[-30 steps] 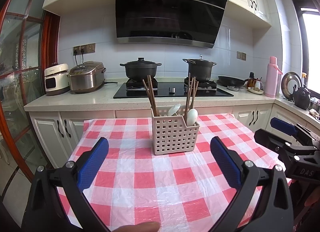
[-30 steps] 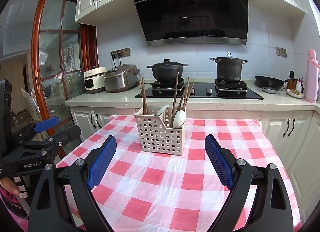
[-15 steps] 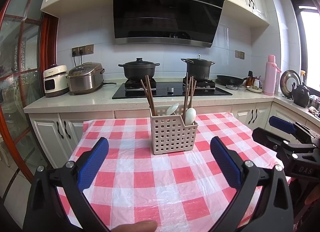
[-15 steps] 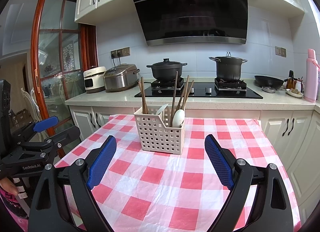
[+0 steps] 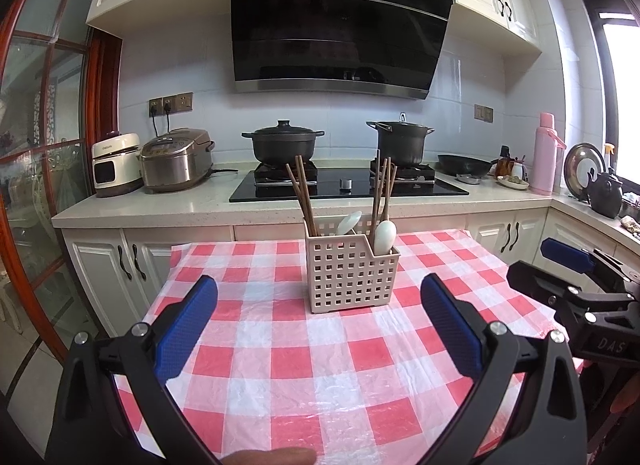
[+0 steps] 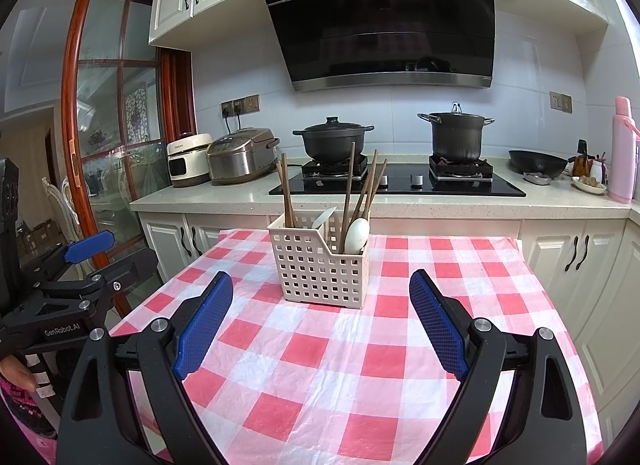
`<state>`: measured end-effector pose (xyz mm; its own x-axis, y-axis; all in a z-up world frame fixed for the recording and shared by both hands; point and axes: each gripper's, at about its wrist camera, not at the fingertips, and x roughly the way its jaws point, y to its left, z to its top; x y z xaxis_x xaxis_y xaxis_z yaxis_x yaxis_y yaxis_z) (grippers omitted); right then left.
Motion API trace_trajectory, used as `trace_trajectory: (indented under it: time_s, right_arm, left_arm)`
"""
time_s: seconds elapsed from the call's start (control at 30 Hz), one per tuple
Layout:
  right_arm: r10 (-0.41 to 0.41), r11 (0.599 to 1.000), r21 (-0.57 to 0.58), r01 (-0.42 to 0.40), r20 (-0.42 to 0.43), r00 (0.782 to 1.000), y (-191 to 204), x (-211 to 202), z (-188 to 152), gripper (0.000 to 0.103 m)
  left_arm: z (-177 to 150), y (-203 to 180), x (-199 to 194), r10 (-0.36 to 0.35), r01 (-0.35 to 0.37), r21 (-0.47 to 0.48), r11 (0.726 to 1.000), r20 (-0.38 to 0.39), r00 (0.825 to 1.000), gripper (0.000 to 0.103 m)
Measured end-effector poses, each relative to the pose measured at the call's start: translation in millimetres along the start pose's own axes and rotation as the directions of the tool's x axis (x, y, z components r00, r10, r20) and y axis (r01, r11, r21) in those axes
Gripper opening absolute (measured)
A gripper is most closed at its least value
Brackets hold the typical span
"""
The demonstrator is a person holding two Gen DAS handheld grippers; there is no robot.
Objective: Organize utensils
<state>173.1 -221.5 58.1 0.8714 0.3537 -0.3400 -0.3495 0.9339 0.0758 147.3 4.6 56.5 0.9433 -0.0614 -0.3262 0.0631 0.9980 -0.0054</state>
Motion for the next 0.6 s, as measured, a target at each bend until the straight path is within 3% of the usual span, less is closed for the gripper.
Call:
trace_trajectory:
  time_s: [0.37,0.6]
  right_arm:
    - [0.001,1.0,0.007,-0.001,-0.003,1.0,-2.0,-2.1,-4.2,0.085]
    - [0.0,1.0,0.012,0.0,-0.002,1.0,-3.3,-3.7,-5.7,0.085]
  left_arm:
    - [1.1,-0.5,6.7,-0.027,0.027,0.004,1.0,-0.021,0.999,0.098]
    - [-0.3,-0.5,9.4,-0.004,0.004,0.006,1.0,-0.012,1.0,0.098]
